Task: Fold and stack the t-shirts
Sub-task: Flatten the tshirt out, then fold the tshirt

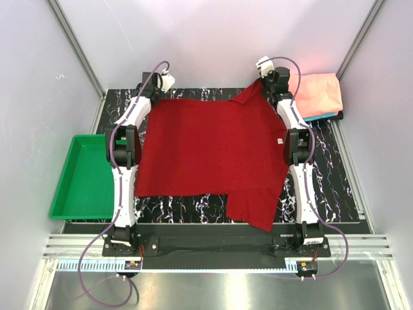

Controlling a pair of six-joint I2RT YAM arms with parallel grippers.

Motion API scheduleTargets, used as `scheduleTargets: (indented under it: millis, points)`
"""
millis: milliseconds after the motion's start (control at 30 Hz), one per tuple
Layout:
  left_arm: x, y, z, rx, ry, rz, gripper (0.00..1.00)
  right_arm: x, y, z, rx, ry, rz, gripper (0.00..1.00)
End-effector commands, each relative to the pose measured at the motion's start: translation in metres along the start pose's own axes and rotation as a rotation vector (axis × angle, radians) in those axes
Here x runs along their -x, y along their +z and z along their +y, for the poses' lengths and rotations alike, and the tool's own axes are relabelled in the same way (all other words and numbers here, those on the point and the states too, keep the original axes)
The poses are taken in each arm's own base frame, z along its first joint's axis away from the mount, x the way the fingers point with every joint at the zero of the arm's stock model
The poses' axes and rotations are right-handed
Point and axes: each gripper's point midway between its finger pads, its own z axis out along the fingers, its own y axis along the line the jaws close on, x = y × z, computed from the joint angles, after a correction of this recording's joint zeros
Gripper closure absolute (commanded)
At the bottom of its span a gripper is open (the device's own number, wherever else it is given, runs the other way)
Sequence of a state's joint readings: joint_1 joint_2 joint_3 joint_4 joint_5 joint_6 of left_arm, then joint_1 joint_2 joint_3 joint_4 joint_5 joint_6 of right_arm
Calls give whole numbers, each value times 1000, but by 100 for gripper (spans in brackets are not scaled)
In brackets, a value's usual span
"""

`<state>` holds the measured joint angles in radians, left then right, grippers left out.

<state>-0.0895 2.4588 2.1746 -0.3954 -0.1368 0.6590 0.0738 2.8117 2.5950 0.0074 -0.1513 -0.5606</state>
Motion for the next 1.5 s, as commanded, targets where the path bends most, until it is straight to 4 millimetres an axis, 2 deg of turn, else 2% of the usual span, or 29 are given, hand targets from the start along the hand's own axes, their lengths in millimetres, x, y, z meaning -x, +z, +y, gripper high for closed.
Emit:
scheduleTargets:
  millis: [0,33,100,233,367,500,567,600,667,733,767,833,867,933,967,1000,1067,1233,1267,1333,1367,1433,1467]
  points:
    - [24,-17,18,24,16,-74,100,47,-16,-24,-41,-26,-74,100]
    - [22,-19,13,4,22,-65,100,57,-24,-28,-39,-25,-71,100]
    - [22,-23,5,-39,36,-63,100,50,-31,-20,-6,-2,-25,100]
    - [17,-35,-4,-102,61,-48,100,60,-57,-18,39,33,30,100]
    - [19,-38,0,-97,45,-59,100,57,-68,-17,41,29,62,100]
    - [28,-46,10,-74,19,-86,100,70,-82,-25,24,31,64,100]
    - [32,-49,12,-67,13,-95,100,69,-87,-24,30,32,74,100]
    - [33,-53,15,-59,11,-103,100,78,-92,-28,22,30,63,100]
    - [31,-57,18,-55,10,-105,100,73,-98,-24,37,32,88,100]
    - [29,-61,21,-49,10,-106,100,82,-109,-28,38,18,84,100]
    - [27,-65,21,-49,11,-104,100,71,-113,-20,56,20,108,100]
    - [25,-68,27,-36,3,-109,100,83,-125,-23,53,11,92,100]
    - [23,-69,28,-32,2,-104,100,75,-128,-19,60,17,111,100]
    - [20,-73,33,-25,-12,-101,100,81,-138,-19,60,27,113,100]
    - [19,-76,34,-25,-20,-103,100,75,-140,-17,66,32,127,100]
    - [17,-77,37,-19,-25,-103,100,82,-146,-20,62,32,118,100]
    - [13,-81,37,-19,-28,-99,100,79,-151,-17,68,35,128,100]
    - [8,-91,38,-16,-29,-104,100,93,-171,-21,62,41,118,100]
    - [7,-94,37,-14,-26,-107,100,90,-173,-18,67,42,127,100]
    - [5,-97,37,-10,-27,-112,100,100,-186,-22,57,41,115,100]
    - [4,-98,36,-12,-27,-111,100,94,-186,-20,61,43,127,100]
    - [5,-100,35,-15,-30,-118,100,102,-196,-23,53,39,117,100]
    - [5,-103,35,-16,-35,-120,100,96,-200,-20,61,40,132,100]
